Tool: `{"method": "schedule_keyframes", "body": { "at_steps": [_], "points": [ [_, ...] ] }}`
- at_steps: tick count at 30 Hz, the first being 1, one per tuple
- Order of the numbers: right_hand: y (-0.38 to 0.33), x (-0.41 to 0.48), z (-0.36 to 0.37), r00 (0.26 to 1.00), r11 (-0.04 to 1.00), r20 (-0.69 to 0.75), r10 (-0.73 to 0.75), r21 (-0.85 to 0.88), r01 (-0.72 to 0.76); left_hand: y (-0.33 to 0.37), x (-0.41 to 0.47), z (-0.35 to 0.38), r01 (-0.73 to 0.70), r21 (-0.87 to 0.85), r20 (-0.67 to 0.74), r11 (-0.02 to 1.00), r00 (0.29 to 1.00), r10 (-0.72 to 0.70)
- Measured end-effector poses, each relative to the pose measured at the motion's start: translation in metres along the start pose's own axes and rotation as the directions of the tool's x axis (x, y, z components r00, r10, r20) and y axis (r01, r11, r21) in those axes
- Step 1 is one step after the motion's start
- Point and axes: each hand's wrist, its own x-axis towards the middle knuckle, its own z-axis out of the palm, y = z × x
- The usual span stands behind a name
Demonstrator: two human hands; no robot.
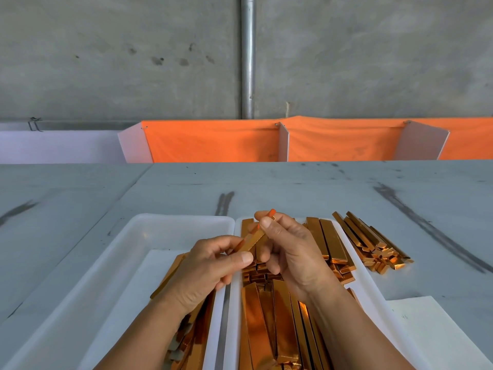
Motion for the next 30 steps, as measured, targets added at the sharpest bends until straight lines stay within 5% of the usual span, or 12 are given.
{"method": "schedule_keyframes", "body": {
  "at_steps": [12,20,30],
  "points": [
    [0.001,-0.001,0.000,0.995,0.992,-0.097,-0.020,-0.128,0.008,0.004,0.000,0.001,0.082,-0.055,0.072,0.995,0.994,-0.078],
    [-0.001,-0.001,-0.002,0.999,0.999,0.005,0.044,0.002,-0.044,0.002,0.002,-0.015,0.351,-0.380,0.295,0.856,0.923,-0.247],
    [0.002,0.001,-0.002,0.977,0.995,-0.206,0.049,-0.080,-0.067,0.001,0.003,-0.016,0.343,-0.289,0.255,0.894,0.927,-0.274]
  ]
}}
